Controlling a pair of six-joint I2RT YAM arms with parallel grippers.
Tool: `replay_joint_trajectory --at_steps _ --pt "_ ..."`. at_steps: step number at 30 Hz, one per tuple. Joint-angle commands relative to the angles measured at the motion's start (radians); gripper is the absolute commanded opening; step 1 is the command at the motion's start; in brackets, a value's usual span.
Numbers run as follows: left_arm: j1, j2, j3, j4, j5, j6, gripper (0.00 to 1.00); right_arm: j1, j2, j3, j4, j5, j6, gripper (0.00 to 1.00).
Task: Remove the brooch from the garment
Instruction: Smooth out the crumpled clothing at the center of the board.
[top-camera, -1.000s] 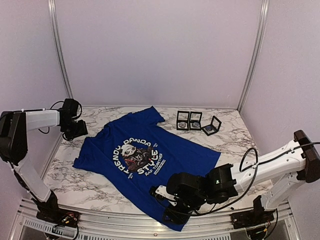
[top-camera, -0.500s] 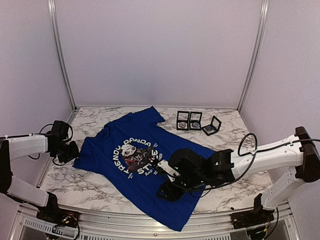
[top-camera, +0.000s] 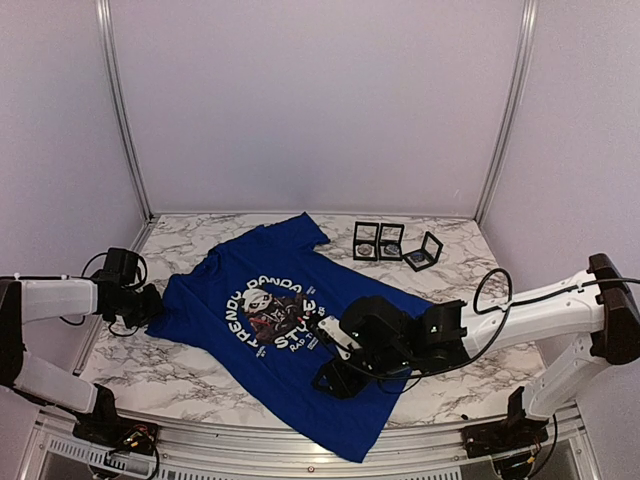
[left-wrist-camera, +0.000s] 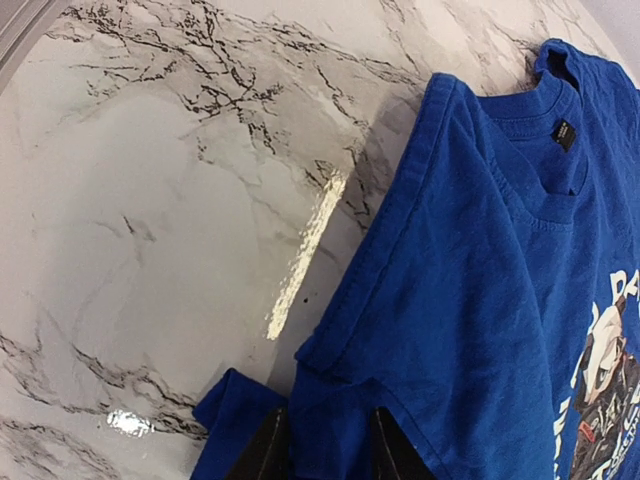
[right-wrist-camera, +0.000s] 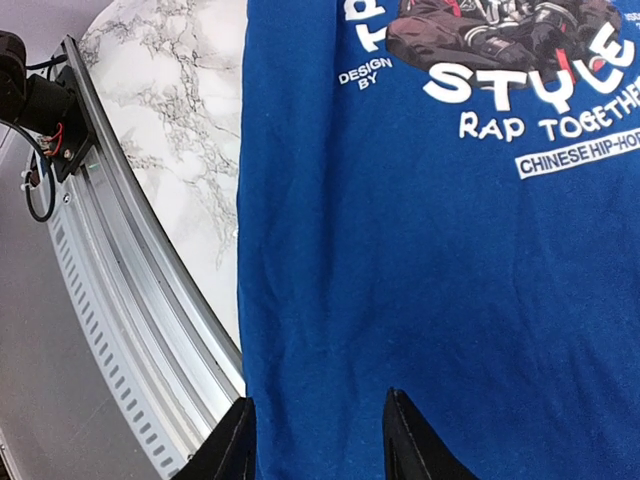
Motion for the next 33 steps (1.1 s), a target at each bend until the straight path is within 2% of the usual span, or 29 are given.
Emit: replay_joint_trajectory --at_steps 1,7,11,16,19,24,33 --pt "-0.011 0.008 -0.019 0.052 0.025 -0.001 0.25 -0.012 0.002 -0.017 0.039 0.015 0.023 0.41" --pt "-0.013 -0.013 -0.033 0.037 0.021 0.003 0.10 -0.012 0.012 -0.023 0.044 0.022 0.026 0.41" --pt "-0.020 -0.080 -0.026 0.003 0.020 -0.007 0.00 -0.024 0.018 -0.035 0.055 0.026 0.031 0.41" --pt "-0.046 -0.164 0.027 -0.075 -0.011 -0.002 0.00 -0.046 0.021 -0.056 0.073 0.023 0.040 0.41" --pt "-0.056 -0.154 0.080 -0.094 -0.017 0.015 0.00 -0.059 0.023 -0.061 0.079 0.022 0.040 0.41" --pt "-0.055 0.022 0.228 -0.091 -0.059 0.075 0.00 -0.083 0.033 -0.067 0.090 0.017 0.044 0.41" --pt "-0.049 0.401 0.511 -0.064 -0.028 0.152 0.00 -0.091 0.037 -0.068 0.081 0.031 0.057 0.41"
